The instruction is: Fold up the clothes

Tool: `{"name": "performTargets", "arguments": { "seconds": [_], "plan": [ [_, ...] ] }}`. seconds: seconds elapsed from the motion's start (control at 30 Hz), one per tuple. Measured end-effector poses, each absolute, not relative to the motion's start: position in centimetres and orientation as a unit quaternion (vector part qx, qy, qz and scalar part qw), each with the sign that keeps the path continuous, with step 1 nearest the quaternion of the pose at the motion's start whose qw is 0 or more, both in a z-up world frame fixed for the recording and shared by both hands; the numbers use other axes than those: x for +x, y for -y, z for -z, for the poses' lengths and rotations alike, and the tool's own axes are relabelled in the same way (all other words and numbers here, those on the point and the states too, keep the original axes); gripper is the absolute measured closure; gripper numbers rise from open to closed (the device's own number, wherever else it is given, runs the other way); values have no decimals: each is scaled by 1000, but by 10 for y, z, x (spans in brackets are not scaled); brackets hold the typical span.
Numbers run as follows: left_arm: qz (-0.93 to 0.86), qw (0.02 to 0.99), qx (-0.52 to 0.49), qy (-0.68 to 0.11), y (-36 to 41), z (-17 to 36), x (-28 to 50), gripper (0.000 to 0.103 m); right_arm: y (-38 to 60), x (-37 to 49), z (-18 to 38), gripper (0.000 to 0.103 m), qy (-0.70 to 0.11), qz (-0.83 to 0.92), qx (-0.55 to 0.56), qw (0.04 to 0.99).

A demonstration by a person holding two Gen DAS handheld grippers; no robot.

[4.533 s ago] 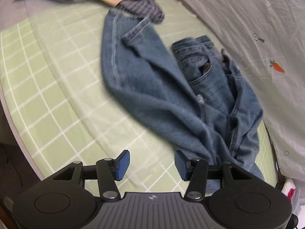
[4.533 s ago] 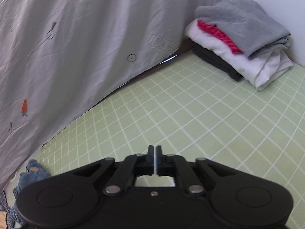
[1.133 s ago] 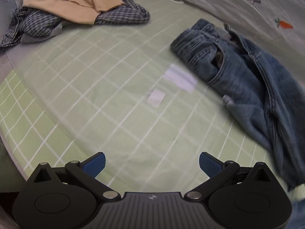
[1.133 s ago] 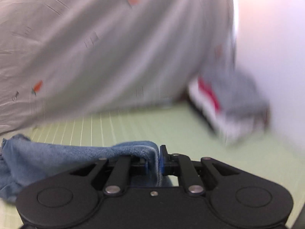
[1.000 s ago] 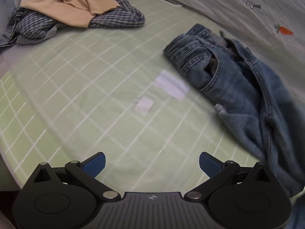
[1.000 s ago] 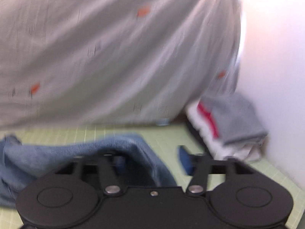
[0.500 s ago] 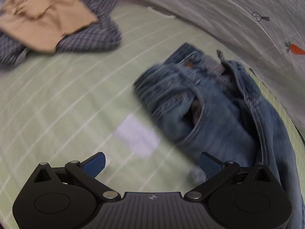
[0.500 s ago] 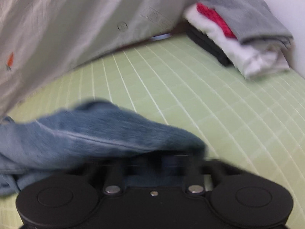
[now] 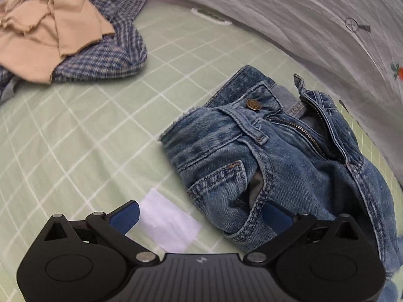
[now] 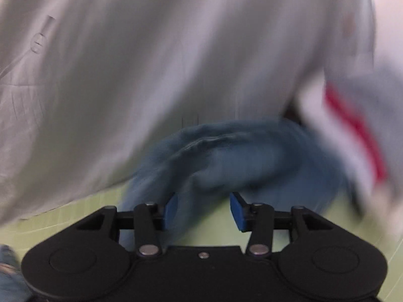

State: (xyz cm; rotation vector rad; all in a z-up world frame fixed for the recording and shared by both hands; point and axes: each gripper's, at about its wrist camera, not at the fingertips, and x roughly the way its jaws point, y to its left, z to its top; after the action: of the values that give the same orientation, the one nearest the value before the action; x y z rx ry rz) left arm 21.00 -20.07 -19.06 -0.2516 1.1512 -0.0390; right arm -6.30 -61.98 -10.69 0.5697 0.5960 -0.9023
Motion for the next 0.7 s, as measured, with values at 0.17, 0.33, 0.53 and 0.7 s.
{"name": "performTargets", "arguments": {
  "seconds": [0.17, 0.33, 0.53, 0.7],
  "plan": [
    [21, 829, -150, -539, 196, 195, 211, 1, 567, -115, 159, 50, -274, 383, 397, 788],
    [50, 825, -192, -530, 199, 192, 213, 18, 528, -160, 189, 45, -238, 329, 526, 747],
    [68, 828, -194, -522, 210, 193, 215, 53, 512, -156, 208, 51, -244, 286, 571, 730],
    [83, 833, -209, -505, 201, 186, 207, 86, 501, -157, 202, 92, -229, 269, 561, 749]
  ]
}}
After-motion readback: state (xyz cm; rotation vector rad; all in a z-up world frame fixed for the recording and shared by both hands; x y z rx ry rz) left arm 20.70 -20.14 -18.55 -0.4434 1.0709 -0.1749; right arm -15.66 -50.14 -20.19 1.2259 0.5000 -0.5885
